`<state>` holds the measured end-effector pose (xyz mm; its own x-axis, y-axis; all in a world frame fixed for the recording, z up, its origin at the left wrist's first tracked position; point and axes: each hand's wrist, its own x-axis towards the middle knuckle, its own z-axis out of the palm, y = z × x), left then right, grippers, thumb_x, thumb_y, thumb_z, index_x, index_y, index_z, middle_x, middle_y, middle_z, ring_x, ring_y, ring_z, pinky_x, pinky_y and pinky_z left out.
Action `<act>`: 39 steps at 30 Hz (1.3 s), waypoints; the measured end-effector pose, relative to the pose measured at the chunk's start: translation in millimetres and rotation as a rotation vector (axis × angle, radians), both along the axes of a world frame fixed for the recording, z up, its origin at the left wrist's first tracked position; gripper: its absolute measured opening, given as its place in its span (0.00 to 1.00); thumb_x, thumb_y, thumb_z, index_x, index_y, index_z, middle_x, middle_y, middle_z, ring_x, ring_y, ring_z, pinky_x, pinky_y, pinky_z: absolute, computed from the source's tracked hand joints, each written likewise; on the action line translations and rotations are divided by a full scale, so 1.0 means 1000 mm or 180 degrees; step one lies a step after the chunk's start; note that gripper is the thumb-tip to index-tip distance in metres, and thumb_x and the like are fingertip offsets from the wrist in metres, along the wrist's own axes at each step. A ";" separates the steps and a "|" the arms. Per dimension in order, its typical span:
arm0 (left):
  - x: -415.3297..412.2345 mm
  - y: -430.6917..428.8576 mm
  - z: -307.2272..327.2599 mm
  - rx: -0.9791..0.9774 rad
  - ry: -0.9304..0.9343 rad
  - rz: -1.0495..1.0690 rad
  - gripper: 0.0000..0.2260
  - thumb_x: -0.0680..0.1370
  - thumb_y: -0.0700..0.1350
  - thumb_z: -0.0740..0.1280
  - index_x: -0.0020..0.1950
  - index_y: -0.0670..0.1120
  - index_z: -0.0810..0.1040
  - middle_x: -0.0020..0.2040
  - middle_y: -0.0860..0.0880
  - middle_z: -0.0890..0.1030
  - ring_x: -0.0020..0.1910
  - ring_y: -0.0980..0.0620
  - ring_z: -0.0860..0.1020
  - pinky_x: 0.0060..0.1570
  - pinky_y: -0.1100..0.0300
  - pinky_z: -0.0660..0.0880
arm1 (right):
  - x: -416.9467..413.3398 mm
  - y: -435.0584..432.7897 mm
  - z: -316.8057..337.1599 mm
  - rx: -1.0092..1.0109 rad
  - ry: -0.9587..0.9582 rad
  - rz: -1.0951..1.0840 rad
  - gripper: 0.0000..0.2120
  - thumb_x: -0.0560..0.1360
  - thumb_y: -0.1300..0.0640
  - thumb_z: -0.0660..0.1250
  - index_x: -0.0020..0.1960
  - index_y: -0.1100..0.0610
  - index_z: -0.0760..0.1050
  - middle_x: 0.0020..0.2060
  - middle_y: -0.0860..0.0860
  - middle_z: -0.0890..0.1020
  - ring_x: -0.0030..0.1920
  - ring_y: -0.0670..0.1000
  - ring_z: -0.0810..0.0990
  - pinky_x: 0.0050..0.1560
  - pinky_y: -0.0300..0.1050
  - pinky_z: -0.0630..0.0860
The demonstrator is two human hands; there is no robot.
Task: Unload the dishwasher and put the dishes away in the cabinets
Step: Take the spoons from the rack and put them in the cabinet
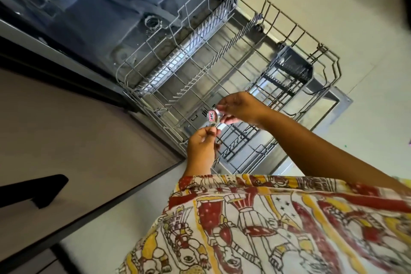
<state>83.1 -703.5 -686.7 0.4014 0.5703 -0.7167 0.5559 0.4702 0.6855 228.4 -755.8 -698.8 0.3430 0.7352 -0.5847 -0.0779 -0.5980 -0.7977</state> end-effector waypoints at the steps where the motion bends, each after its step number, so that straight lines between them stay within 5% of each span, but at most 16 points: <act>1: -0.001 0.000 -0.001 0.0023 0.0063 0.0044 0.10 0.80 0.43 0.61 0.40 0.50 0.76 0.41 0.53 0.79 0.30 0.56 0.72 0.28 0.67 0.70 | 0.001 -0.001 -0.004 -0.0049 0.0076 0.0037 0.12 0.79 0.61 0.61 0.59 0.65 0.75 0.46 0.54 0.82 0.46 0.52 0.81 0.48 0.42 0.80; 5: -0.009 0.003 -0.009 -0.0131 0.0253 0.0467 0.11 0.81 0.46 0.60 0.41 0.48 0.76 0.40 0.50 0.78 0.29 0.55 0.70 0.20 0.71 0.68 | 0.007 -0.011 -0.038 -0.0681 -0.1732 0.1182 0.17 0.77 0.68 0.61 0.63 0.57 0.74 0.63 0.55 0.77 0.61 0.54 0.78 0.62 0.48 0.74; 9: -0.015 0.003 -0.016 -0.0203 0.0350 0.0580 0.10 0.81 0.47 0.59 0.43 0.48 0.77 0.40 0.49 0.78 0.32 0.55 0.74 0.26 0.67 0.73 | -0.002 -0.023 -0.064 -0.1268 -0.2438 0.1766 0.25 0.75 0.70 0.61 0.68 0.50 0.69 0.64 0.52 0.75 0.61 0.55 0.76 0.52 0.51 0.79; 16: -0.022 0.005 -0.023 -0.0353 0.0274 0.0865 0.10 0.81 0.44 0.59 0.42 0.48 0.76 0.46 0.48 0.79 0.32 0.54 0.74 0.31 0.63 0.72 | -0.002 -0.020 -0.084 -0.1448 -0.3042 0.2080 0.13 0.77 0.65 0.63 0.60 0.54 0.75 0.52 0.52 0.81 0.50 0.53 0.80 0.44 0.48 0.81; 20: -0.029 0.000 -0.025 -0.0345 0.0322 0.0953 0.12 0.81 0.43 0.58 0.41 0.49 0.77 0.43 0.47 0.77 0.33 0.55 0.73 0.29 0.65 0.71 | 0.007 -0.015 -0.069 -0.1219 -0.2536 0.1619 0.10 0.77 0.53 0.65 0.57 0.50 0.78 0.54 0.51 0.82 0.52 0.53 0.80 0.47 0.45 0.77; 24: -0.034 -0.009 -0.022 -0.0248 0.0260 0.0886 0.12 0.81 0.41 0.58 0.41 0.48 0.77 0.39 0.52 0.77 0.33 0.56 0.73 0.28 0.68 0.70 | -0.004 -0.026 -0.041 -0.0597 -0.1750 0.0520 0.14 0.75 0.49 0.67 0.55 0.57 0.81 0.54 0.55 0.83 0.52 0.54 0.81 0.52 0.46 0.76; 30: -0.061 -0.022 -0.002 -0.0141 0.0109 0.0631 0.08 0.81 0.39 0.58 0.48 0.46 0.77 0.39 0.47 0.77 0.33 0.56 0.73 0.23 0.71 0.69 | -0.061 -0.039 0.003 0.0015 0.0768 -0.0961 0.04 0.78 0.58 0.64 0.47 0.55 0.77 0.45 0.52 0.82 0.44 0.49 0.81 0.46 0.43 0.76; 39: -0.161 -0.027 0.034 -0.0656 -0.0422 0.0927 0.09 0.80 0.37 0.59 0.43 0.44 0.76 0.36 0.47 0.76 0.21 0.62 0.73 0.21 0.69 0.68 | -0.175 -0.057 0.041 0.0964 0.2462 -0.2100 0.09 0.78 0.62 0.54 0.44 0.58 0.71 0.38 0.53 0.83 0.40 0.52 0.82 0.41 0.44 0.81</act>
<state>-78.2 -731.0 -653.1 0.3406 0.5234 -0.7811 0.2914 0.7311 0.6170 53.0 -812.8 -657.9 0.3401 0.6907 -0.6382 -0.8648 -0.0369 -0.5008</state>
